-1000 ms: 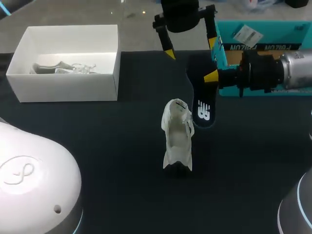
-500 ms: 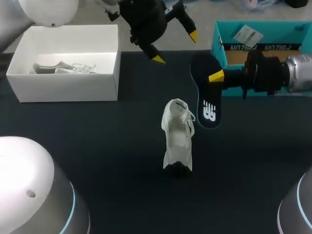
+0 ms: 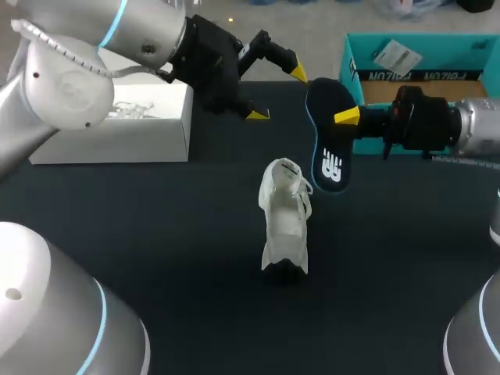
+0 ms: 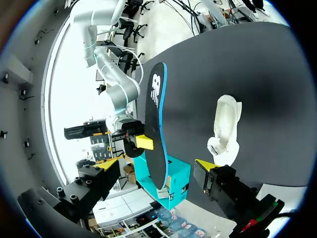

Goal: Take the shoe out of the shoebox, open the shoe tongue, remove and reinsert the insole, then place the shoe into the shoebox

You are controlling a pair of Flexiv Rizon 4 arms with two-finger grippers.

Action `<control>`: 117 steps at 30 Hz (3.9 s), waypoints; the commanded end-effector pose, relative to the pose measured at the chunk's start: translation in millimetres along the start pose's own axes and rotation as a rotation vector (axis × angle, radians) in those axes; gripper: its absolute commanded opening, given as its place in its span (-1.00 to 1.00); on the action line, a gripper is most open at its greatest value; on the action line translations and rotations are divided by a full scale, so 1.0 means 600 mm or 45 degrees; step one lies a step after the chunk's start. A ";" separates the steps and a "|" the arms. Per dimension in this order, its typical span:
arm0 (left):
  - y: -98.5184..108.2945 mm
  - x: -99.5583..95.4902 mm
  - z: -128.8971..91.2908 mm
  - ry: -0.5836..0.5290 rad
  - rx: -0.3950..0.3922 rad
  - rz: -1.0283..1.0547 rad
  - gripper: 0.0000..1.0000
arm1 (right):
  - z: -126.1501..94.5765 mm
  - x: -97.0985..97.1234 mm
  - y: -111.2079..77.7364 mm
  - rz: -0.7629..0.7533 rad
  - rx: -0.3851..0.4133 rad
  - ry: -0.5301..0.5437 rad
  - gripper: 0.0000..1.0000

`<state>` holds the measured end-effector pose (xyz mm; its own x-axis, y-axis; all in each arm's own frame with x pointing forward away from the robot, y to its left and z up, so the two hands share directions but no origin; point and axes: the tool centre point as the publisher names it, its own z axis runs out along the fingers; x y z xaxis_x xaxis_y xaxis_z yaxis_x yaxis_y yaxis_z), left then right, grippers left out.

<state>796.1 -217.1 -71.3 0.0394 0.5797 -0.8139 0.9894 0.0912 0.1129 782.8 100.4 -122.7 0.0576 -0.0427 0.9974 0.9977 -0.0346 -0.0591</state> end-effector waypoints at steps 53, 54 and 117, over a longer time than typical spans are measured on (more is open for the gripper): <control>-0.027 0.026 0.082 -0.513 -0.014 -0.204 -1.00 | -0.011 -0.029 -0.014 -0.022 0.017 -0.176 1.00; -0.028 0.027 0.078 -0.510 -0.017 -0.220 -1.00 | -0.023 -0.034 -0.015 -0.023 0.004 -0.198 1.00; -0.047 0.024 0.027 -0.657 0.026 -0.560 -1.00 | -0.313 -0.083 -0.009 -0.151 -0.294 -0.771 1.00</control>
<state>771.1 -222.4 -95.4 -0.3115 0.0303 -0.9498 0.9311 0.2091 -0.2987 768.4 -85.9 -179.6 0.0239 0.5393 0.8418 0.9693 -0.2186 0.1125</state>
